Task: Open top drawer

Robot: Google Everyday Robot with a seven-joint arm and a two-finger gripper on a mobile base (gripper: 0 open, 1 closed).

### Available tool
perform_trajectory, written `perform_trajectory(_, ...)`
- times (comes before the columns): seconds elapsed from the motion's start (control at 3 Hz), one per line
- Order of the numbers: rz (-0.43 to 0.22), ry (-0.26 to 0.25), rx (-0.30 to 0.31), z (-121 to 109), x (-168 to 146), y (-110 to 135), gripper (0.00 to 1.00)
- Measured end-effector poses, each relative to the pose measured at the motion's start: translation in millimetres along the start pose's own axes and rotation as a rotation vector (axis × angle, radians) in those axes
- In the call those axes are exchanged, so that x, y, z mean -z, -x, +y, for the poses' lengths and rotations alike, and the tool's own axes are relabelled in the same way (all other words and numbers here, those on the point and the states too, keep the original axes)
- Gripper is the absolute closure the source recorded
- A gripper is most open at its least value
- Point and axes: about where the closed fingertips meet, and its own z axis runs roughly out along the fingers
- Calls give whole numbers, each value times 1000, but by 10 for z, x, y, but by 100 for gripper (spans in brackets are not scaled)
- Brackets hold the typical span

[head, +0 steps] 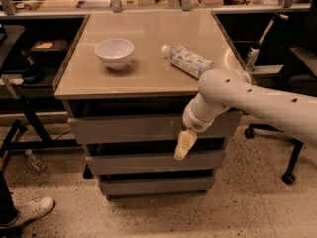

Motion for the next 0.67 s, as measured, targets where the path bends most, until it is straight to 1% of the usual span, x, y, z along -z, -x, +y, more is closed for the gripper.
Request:
perform_trajectory(0.33,0,0,0,1,-2,0,19)
perform_trajectory(0.67,0,0,0,1,-2,0,41)
